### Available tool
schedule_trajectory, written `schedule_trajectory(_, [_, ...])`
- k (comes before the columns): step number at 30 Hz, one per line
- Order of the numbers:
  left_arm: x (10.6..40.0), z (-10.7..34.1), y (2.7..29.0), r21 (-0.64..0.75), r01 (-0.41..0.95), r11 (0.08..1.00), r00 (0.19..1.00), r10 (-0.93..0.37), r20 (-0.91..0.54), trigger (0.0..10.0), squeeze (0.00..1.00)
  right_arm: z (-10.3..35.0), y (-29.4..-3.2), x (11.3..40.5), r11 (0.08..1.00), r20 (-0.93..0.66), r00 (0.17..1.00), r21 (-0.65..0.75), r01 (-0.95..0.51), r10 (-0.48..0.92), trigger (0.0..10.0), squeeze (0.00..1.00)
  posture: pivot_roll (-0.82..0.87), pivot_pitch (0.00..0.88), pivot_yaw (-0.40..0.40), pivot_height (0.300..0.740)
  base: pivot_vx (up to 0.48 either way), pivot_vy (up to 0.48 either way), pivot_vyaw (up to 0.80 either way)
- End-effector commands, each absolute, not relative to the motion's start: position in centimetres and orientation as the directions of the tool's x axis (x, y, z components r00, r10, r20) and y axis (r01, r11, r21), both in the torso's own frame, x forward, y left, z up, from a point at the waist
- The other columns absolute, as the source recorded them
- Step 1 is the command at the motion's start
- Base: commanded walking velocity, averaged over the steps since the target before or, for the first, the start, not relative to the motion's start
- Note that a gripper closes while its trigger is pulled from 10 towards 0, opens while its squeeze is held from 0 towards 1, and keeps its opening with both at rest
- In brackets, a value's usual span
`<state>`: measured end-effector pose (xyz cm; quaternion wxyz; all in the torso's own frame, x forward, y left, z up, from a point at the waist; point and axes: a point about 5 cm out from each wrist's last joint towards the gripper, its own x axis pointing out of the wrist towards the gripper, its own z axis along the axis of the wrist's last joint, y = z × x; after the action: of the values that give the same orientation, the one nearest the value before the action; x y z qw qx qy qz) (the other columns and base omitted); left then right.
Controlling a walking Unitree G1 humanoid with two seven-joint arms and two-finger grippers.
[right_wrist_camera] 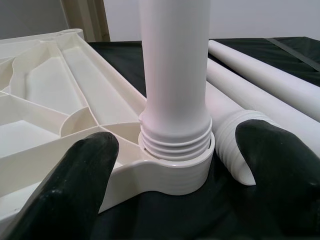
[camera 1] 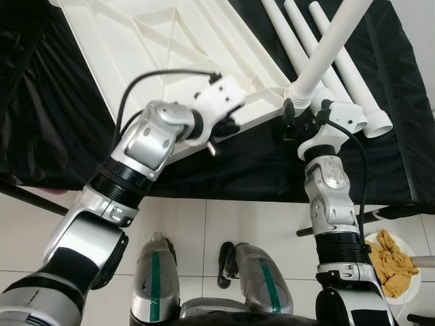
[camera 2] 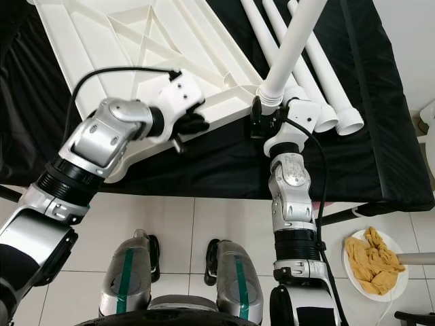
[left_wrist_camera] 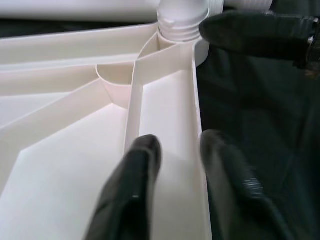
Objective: Building children table
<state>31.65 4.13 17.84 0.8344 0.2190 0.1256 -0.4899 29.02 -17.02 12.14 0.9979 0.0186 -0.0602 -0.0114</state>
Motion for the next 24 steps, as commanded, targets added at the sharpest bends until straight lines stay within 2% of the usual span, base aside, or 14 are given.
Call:
schedule_trajectory(1, [32.0, 17.8, 4.1, 0.289, 0.823, 0.489, 0.568, -0.717, -0.404, 10.0, 1.0, 11.9, -17.2, 28.7, 0.999, 0.11, 0.994, 0.027, 0.018, -0.021, 10.0, 0.0, 0.03, 0.013, -0.051, 0.74, 0.0, 0.0, 0.0])
schedule_trajectory(4, [32.1, 17.5, 4.2, 0.315, 0.818, 0.481, 0.575, -0.69, -0.439, 10.0, 1.0, 11.7, -17.2, 28.6, 1.0, 0.101, 0.995, 0.022, 0.013, -0.015, 10.0, 0.0, 0.03, 0.015, -0.051, 0.74, 0.0, 0.0, 0.0])
schedule_trajectory(5, [32.1, 17.4, 4.3, 0.313, 0.823, 0.474, 0.568, -0.692, -0.445, 10.0, 0.0, 11.5, -17.3, 28.5, 1.0, 0.092, 0.996, 0.02, 0.011, -0.013, 10.0, 0.0, 0.03, 0.015, -0.051, 0.74, 0.0, 0.0, 0.0])
schedule_trajectory(11, [32.1, 17.7, 4.5, 0.318, 0.825, 0.467, 0.564, -0.7, -0.437, 10.0, 0.0, 10.5, -17.5, 28.2, 0.999, 0.037, 0.999, 0.032, 0.025, -0.026, 10.0, 0.0, 0.04, 0.017, -0.052, 0.74, 0.0, 0.0, 0.0])
schedule_trajectory(15, [32.6, 18.3, 4.8, 0.318, 0.805, 0.501, 0.593, -0.703, -0.392, 10.0, 0.0, 10.0, -17.5, 28.2, 0.998, 0.019, 1.0, 0.055, 0.02, -0.021, 10.0, 0.0, 0.04, 0.017, -0.054, 0.74, 0.0, 0.0, 0.0])
schedule_trajectory(16, [32.7, 18.6, 4.8, 0.325, 0.795, 0.512, 0.605, -0.705, -0.37, 10.0, 0.0, 10.0, -17.5, 28.3, 0.998, 0.021, 1.0, 0.055, 0.02, -0.021, 3.1, 0.0, 0.04, 0.019, -0.054, 0.74, 0.0, 0.0, 0.0])
schedule_trajectory(17, [32.8, 18.8, 4.8, 0.328, 0.786, 0.524, 0.616, -0.705, -0.352, 10.0, 0.0, 10.0, -17.4, 28.3, 0.998, 0.029, 0.999, 0.054, 0.013, -0.015, 0.0, 0.0, 0.04, 0.02, -0.055, 0.74, 0.0, 0.0, 0.0])
schedule_trajectory(21, [32.9, 19.3, 4.8, 0.323, 0.761, 0.563, 0.646, -0.7, -0.303, 10.0, 0.0, 10.3, -17.3, 28.4, 0.999, 0.043, 0.999, 0.048, 0.009, -0.012, 0.0, 0.0, 0.05, 0.023, -0.056, 0.74, 0.0, 0.0, 0.0])
schedule_trajectory(23, [33.0, 19.6, 4.9, 0.333, 0.743, 0.581, 0.665, -0.696, -0.27, 10.0, 0.0, 10.6, -17.4, 28.6, 0.999, 0.053, 0.999, 0.037, 0.004, -0.006, 3.8, 0.0, 0.05, 0.028, -0.057, 0.74, 0.0, 0.0, 0.0])
schedule_trajectory(24, [33.0, 19.6, 4.9, 0.333, 0.743, 0.581, 0.665, -0.696, -0.27, 10.0, 0.0, 10.6, -17.4, 28.6, 0.999, 0.053, 0.999, 0.037, 0.004, -0.006, 3.8, 0.0, 0.05, 0.028, -0.057, 0.74, 0.0, 0.0, 0.0])
